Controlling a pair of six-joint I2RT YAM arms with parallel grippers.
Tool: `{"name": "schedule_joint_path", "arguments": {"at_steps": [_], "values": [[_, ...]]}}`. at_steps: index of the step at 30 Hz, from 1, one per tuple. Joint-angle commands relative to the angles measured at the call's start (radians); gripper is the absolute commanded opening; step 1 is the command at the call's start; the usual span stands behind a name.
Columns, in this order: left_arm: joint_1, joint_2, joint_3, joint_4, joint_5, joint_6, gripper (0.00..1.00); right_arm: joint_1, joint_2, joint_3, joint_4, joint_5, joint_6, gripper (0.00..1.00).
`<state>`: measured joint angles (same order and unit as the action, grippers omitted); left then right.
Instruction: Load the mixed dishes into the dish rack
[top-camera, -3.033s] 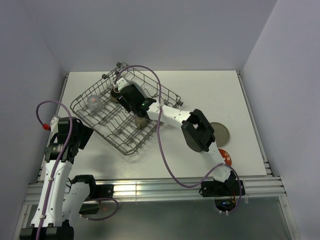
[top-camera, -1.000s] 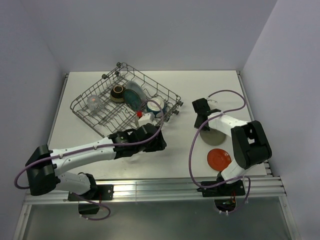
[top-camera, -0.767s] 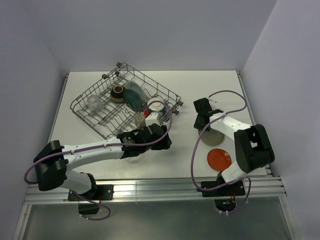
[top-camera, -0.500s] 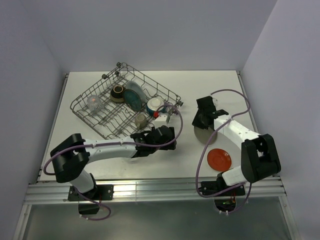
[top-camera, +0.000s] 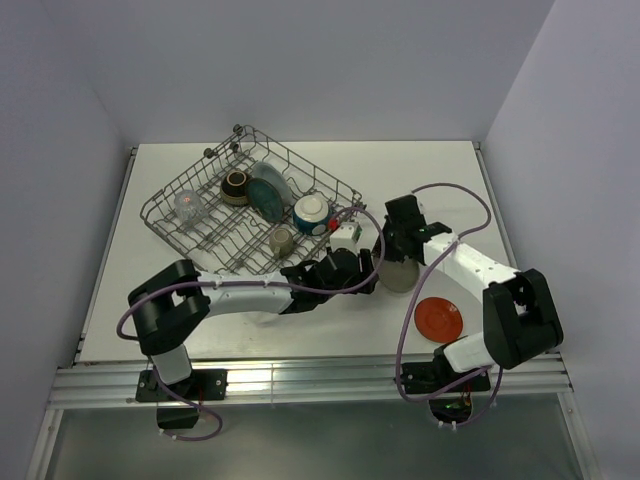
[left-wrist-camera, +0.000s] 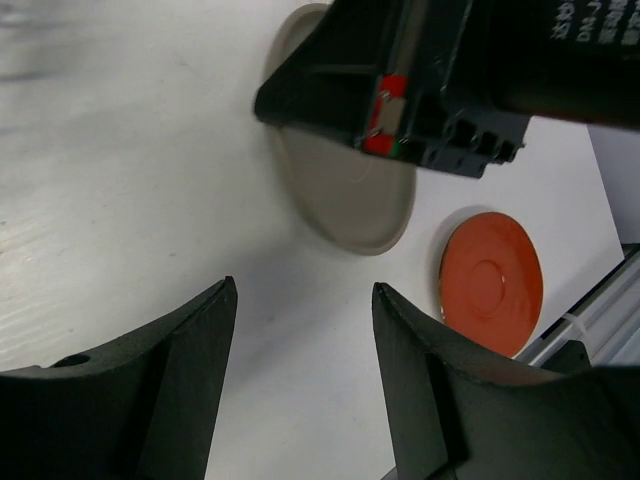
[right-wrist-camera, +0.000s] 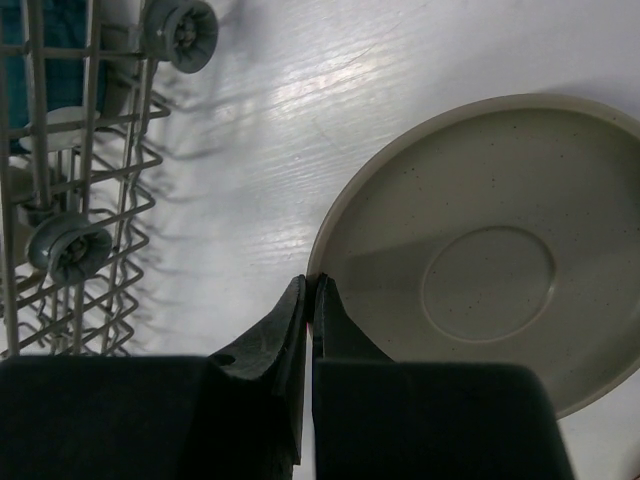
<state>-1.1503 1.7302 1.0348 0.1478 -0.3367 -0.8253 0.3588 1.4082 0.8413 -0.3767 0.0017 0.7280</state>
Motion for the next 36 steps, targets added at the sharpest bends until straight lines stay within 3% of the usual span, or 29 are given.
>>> {"name": "schedule_joint_path", "arguments": {"at_steps": [1, 16, 26, 30, 36], "values": [[-0.009, 0.043, 0.07, 0.076, 0.034, 0.028, 0.63, 0.025, -0.034, -0.011, 0.048, -0.057, 0.068, 0.0], [-0.005, 0.129, 0.11, 0.058, 0.021, 0.025, 0.64, 0.034, -0.092, -0.042, 0.094, -0.172, 0.077, 0.0], [0.047, 0.146, 0.059, 0.133, 0.047, 0.028, 0.61, 0.034, -0.127, -0.068, 0.114, -0.221, 0.093, 0.0], [0.047, 0.144, 0.048, 0.127, 0.005, 0.018, 0.57, 0.034, -0.13, -0.07, 0.128, -0.243, 0.109, 0.0], [0.05, 0.141, 0.024, 0.154, -0.036, 0.002, 0.42, 0.034, -0.132, -0.07, 0.139, -0.269, 0.125, 0.0]]}}
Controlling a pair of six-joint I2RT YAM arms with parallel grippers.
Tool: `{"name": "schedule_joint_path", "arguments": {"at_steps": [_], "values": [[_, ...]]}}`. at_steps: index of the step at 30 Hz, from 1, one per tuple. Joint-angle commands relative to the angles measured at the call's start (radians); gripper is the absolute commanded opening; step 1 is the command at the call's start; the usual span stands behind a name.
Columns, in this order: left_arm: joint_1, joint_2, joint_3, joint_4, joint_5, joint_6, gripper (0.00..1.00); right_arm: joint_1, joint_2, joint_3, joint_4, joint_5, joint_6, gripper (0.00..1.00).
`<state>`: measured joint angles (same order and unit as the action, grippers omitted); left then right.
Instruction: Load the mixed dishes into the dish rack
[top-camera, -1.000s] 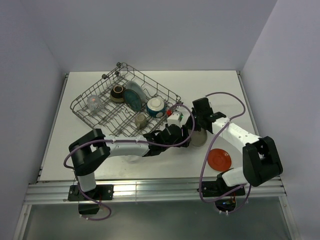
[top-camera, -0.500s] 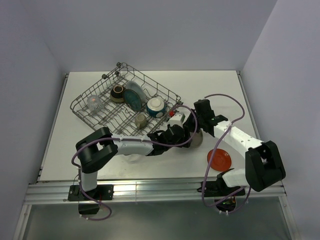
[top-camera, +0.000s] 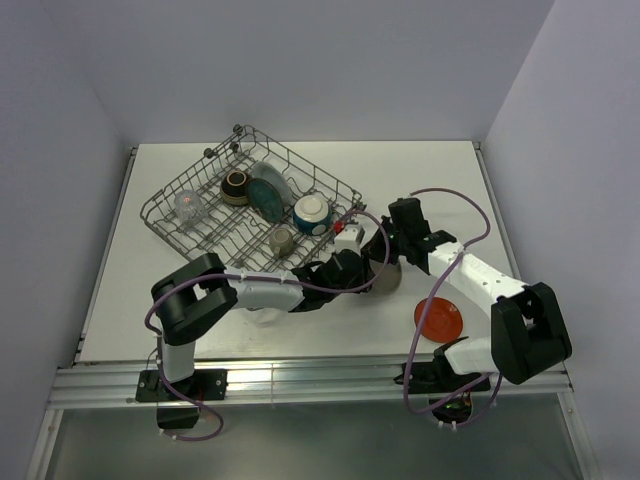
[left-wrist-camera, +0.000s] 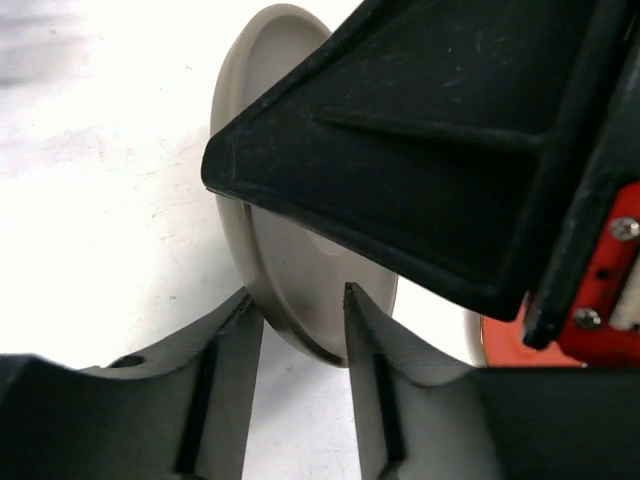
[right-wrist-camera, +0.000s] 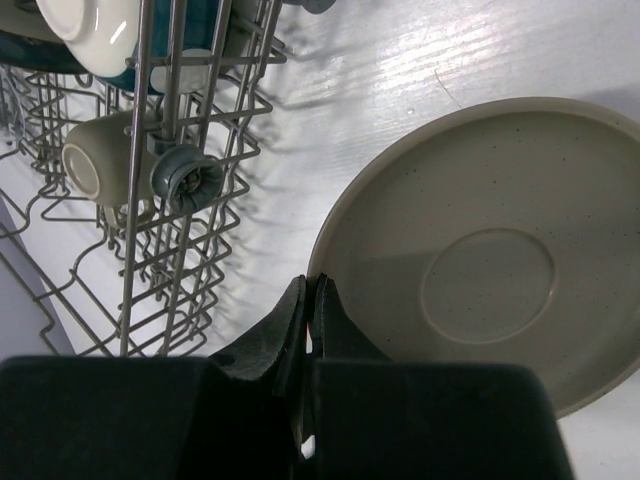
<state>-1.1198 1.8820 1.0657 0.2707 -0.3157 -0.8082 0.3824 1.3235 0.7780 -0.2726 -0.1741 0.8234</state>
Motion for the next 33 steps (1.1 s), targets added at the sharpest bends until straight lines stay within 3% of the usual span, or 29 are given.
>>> {"name": "schedule_joint_path", "arguments": {"at_steps": [1, 5, 6, 7, 14, 18, 20, 21, 24, 25, 27, 33], "values": [[0.02, -0.011, -0.013, 0.033, -0.069, -0.02, 0.38, 0.01, -0.05, -0.006, 0.029, -0.088, 0.031, 0.0], [0.02, -0.027, -0.058, 0.076, -0.095, -0.029, 0.22, 0.009, -0.06, -0.008, 0.023, -0.085, 0.026, 0.0], [0.02, -0.029, -0.059, 0.07, -0.103, -0.029, 0.15, 0.009, -0.06, -0.008, 0.023, -0.087, 0.025, 0.0], [0.02, -0.029, -0.059, 0.065, -0.106, -0.028, 0.02, 0.009, -0.06, -0.006, 0.023, -0.087, 0.025, 0.0], [0.02, -0.029, -0.064, 0.039, -0.131, -0.022, 0.0, 0.009, -0.056, 0.007, 0.004, -0.051, -0.009, 0.0], [0.021, -0.044, -0.107, 0.074, -0.123, -0.025, 0.0, 0.009, -0.058, 0.01, -0.01, -0.038, -0.038, 0.09], [0.02, -0.046, -0.115, 0.071, -0.126, -0.025, 0.0, 0.009, -0.06, 0.01, -0.016, -0.041, -0.052, 0.18], [0.021, -0.049, -0.124, 0.068, -0.129, -0.028, 0.0, 0.009, -0.064, 0.009, -0.016, -0.044, -0.056, 0.33], [0.021, -0.067, -0.153, 0.078, -0.131, -0.026, 0.0, 0.009, -0.082, 0.007, -0.027, -0.041, -0.075, 0.51], [0.021, -0.073, -0.162, 0.082, -0.131, -0.025, 0.0, 0.009, -0.089, 0.001, -0.028, -0.039, -0.078, 0.63], [0.021, -0.09, -0.187, 0.099, -0.125, -0.026, 0.0, 0.009, -0.106, 0.0, -0.034, -0.036, -0.087, 0.74], [0.021, -0.149, -0.211, 0.062, -0.105, -0.034, 0.0, 0.009, -0.193, -0.002, -0.106, -0.033, -0.124, 0.79]]}}
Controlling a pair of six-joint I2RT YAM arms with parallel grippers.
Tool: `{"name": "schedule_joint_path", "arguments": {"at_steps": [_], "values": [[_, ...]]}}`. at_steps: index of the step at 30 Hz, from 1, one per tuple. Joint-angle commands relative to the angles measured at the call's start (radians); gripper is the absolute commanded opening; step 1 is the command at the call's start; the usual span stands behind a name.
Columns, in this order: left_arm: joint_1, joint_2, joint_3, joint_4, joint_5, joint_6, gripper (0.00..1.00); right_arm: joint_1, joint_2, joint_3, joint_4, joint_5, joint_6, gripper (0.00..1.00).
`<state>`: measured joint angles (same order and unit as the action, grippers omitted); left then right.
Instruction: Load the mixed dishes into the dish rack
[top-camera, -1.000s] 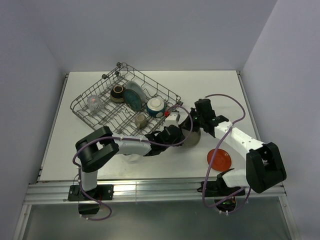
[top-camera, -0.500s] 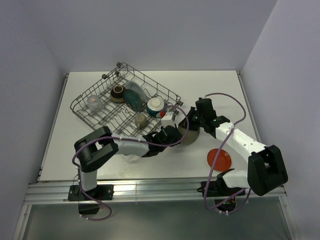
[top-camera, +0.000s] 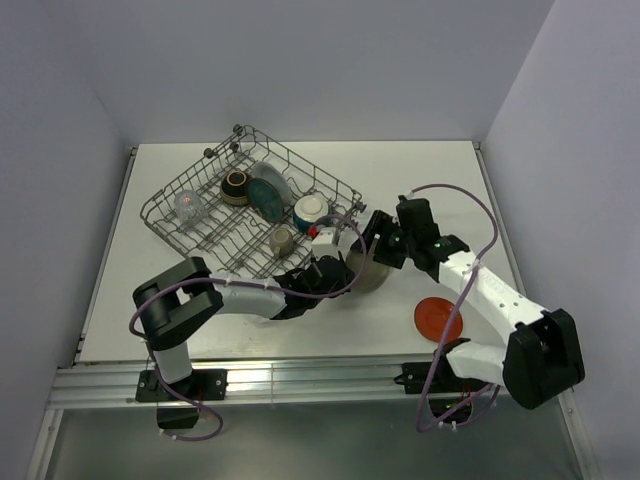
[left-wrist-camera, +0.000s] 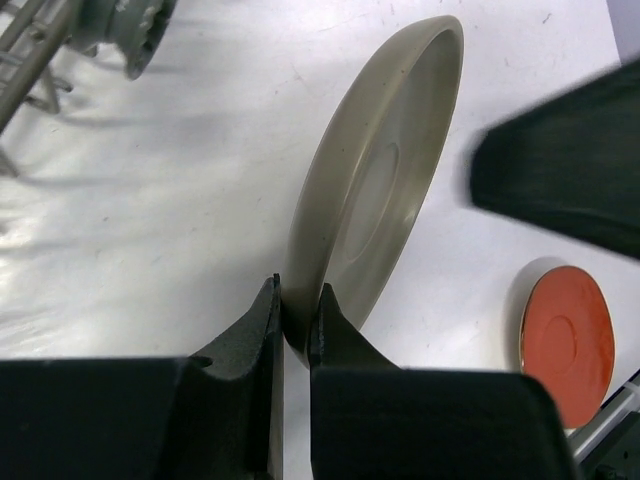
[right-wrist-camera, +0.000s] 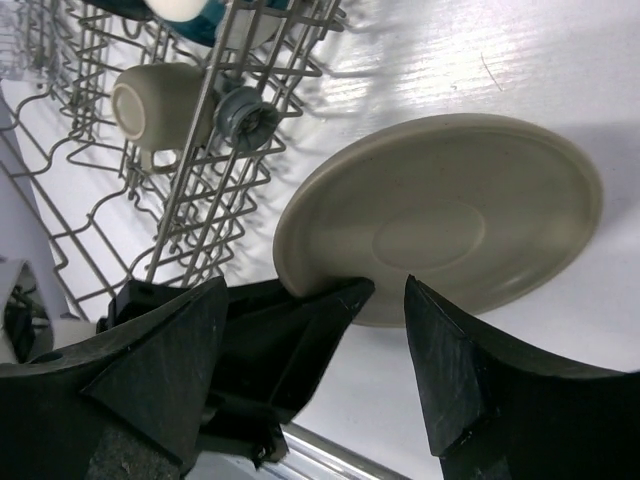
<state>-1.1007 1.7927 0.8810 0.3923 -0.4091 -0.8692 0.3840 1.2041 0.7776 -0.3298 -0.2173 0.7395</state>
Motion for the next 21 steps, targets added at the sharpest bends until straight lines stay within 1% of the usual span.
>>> {"name": "schedule_joint_path", "arguments": {"at_steps": [1, 2, 5, 7, 13, 14, 19, 21], "values": [[0.002, -0.075, -0.033, -0.064, -0.008, 0.026, 0.0, 0.007, -0.095, -0.001, -0.064, 0.024, -0.048, 0.79], [0.002, -0.102, -0.045, -0.067, 0.003, 0.027, 0.0, 0.007, -0.138, 0.002, -0.081, 0.039, -0.064, 0.79], [0.002, -0.172, -0.063, -0.099, 0.018, 0.022, 0.0, 0.006, -0.199, 0.029, -0.152, 0.084, -0.097, 0.79], [0.002, -0.214, -0.074, -0.127, 0.041, 0.01, 0.0, 0.006, -0.218, 0.032, -0.172, 0.072, -0.118, 0.78], [0.002, -0.387, -0.089, -0.207, 0.096, 0.007, 0.0, 0.006, -0.307, -0.027, -0.14, -0.034, -0.195, 0.78], [0.004, -0.406, -0.086, -0.245, 0.101, 0.006, 0.0, 0.006, -0.319, -0.032, -0.132, -0.051, -0.215, 0.78], [0.01, -0.532, -0.065, -0.346, 0.151, -0.01, 0.0, 0.006, -0.339, -0.037, -0.123, -0.157, -0.249, 0.78], [0.01, -0.593, -0.068, -0.372, 0.164, -0.01, 0.0, 0.007, -0.36, -0.038, -0.121, -0.162, -0.256, 0.78]]}}
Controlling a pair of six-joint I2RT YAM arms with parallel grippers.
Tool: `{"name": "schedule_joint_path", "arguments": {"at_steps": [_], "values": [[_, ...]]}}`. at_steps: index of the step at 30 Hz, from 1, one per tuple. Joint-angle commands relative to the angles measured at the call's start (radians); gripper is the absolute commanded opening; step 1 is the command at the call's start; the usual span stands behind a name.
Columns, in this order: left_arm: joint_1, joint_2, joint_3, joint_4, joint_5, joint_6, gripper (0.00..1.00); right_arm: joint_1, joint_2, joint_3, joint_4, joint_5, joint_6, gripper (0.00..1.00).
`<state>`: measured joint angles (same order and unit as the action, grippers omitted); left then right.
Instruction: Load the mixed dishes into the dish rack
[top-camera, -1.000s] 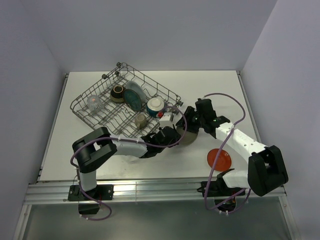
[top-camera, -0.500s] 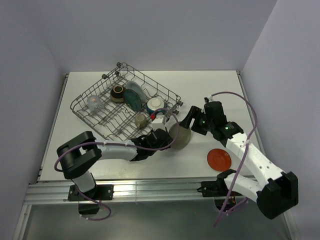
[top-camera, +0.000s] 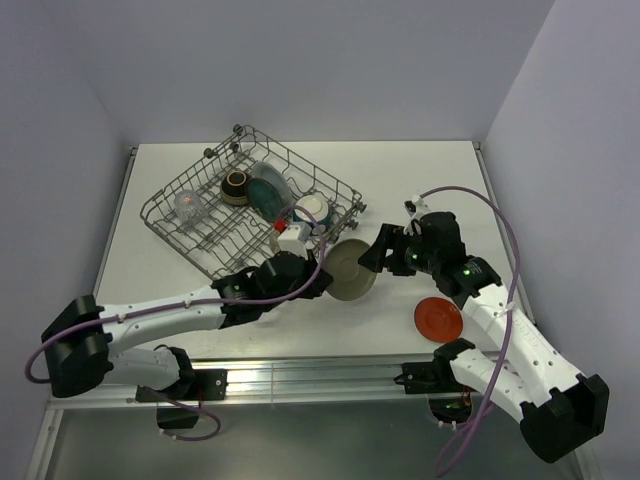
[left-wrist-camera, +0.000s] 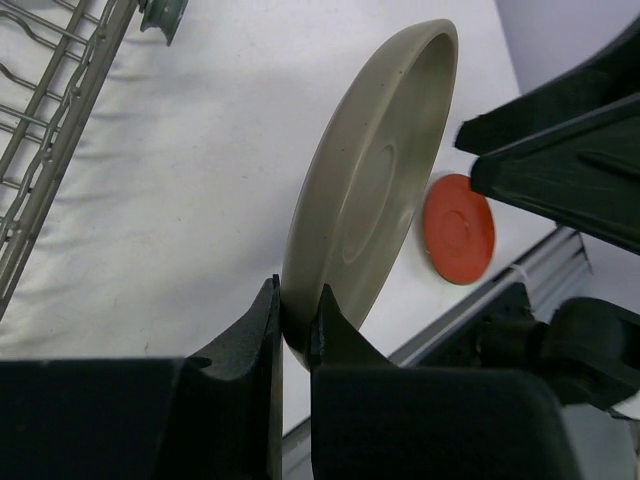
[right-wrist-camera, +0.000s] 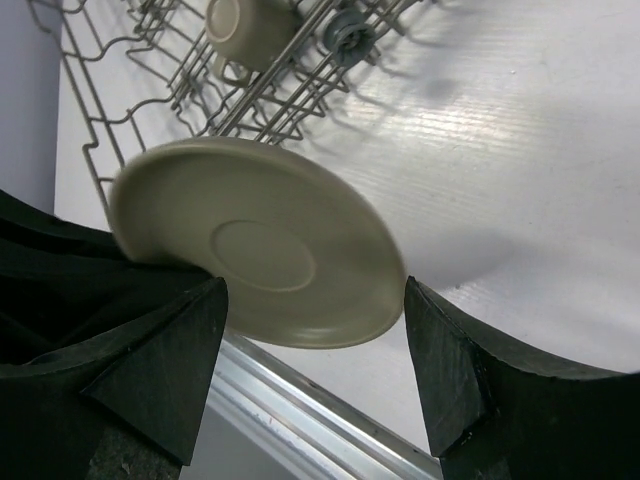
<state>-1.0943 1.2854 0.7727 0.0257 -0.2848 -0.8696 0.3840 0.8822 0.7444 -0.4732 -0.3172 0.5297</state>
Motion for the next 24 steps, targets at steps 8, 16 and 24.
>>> {"name": "schedule_joint_path", "arguments": {"at_steps": [8, 16, 24], "values": [[0.011, -0.27, 0.011, -0.064, 0.081, -0.019, 0.0, 0.006, -0.074, -0.014, 0.067, -0.205, -0.082, 0.74], [0.019, -0.379, -0.055, 0.014, 0.206, -0.054, 0.0, 0.006, -0.107, -0.082, 0.313, -0.522, -0.033, 0.48], [0.045, -0.409, -0.032, -0.09, 0.181, -0.051, 0.28, 0.007, -0.103, -0.083, 0.512, -0.64, 0.105, 0.0]]}}
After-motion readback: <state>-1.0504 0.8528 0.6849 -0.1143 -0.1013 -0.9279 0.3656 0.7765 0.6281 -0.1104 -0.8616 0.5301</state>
